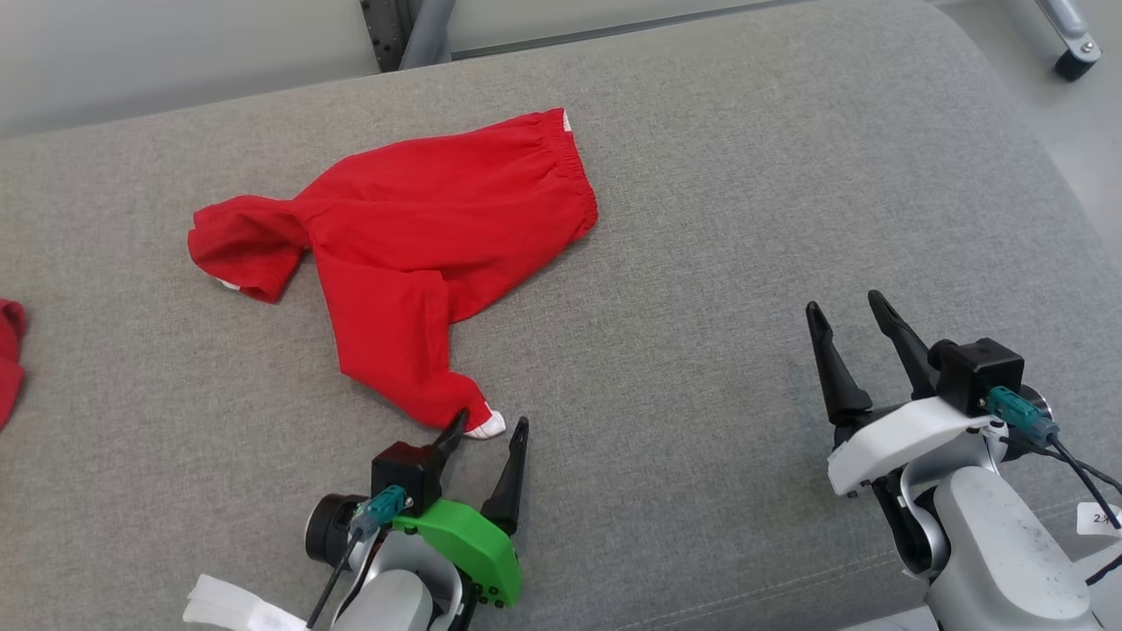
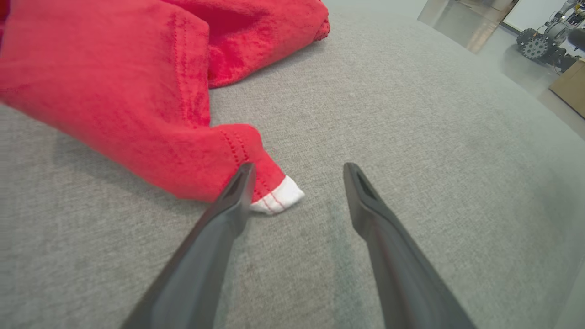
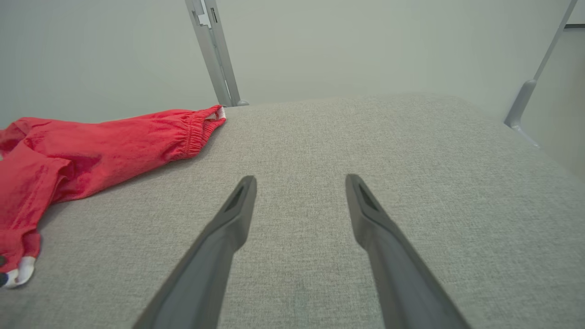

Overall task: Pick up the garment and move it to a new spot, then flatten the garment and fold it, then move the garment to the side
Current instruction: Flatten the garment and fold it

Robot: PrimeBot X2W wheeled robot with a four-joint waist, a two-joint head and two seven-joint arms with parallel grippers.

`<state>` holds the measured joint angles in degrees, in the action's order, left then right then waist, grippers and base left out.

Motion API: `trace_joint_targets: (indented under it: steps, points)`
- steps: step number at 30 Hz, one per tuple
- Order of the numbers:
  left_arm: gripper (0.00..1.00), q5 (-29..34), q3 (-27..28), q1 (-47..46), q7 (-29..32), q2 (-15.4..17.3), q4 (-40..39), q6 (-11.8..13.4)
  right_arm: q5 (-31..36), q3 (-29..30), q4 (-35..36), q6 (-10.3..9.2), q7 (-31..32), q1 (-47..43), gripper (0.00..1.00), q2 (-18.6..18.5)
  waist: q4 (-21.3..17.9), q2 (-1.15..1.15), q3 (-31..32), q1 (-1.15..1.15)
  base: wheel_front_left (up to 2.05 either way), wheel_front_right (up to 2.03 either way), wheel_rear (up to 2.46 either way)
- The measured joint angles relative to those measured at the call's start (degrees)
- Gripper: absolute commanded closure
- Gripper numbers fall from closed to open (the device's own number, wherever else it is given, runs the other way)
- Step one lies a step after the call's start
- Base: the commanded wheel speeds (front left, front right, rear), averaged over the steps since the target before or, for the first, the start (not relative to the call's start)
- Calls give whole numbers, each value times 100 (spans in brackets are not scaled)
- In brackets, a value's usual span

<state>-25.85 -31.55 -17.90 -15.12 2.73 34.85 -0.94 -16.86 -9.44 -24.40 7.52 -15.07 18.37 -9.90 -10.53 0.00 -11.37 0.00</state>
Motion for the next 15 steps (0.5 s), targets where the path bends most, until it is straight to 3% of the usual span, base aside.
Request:
trace_joint_targets:
  steps: [1,2,5,6,15]
  points:
    - [2,11,32,-9,0,0,7,42,1,2,1,0,1,7,0,7,-8,0,-18,0,0,0,0]
    - [15,29,46,-20,0,0,20,79,2,2,2,0,1,18,0,7,-13,0,-33,0,0,0,0]
    - [86,51,119,-26,0,0,81,170,4,1,4,0,0,47,0,14,-6,0,-57,0,0,0,0]
    - [100,60,132,-26,0,0,102,172,12,2,4,0,1,50,0,22,3,0,-60,0,0,0,0]
    - [100,58,410,-24,0,1,5,143,13,97,-4,0,1,36,0,59,226,0,-41,0,0,0,0]
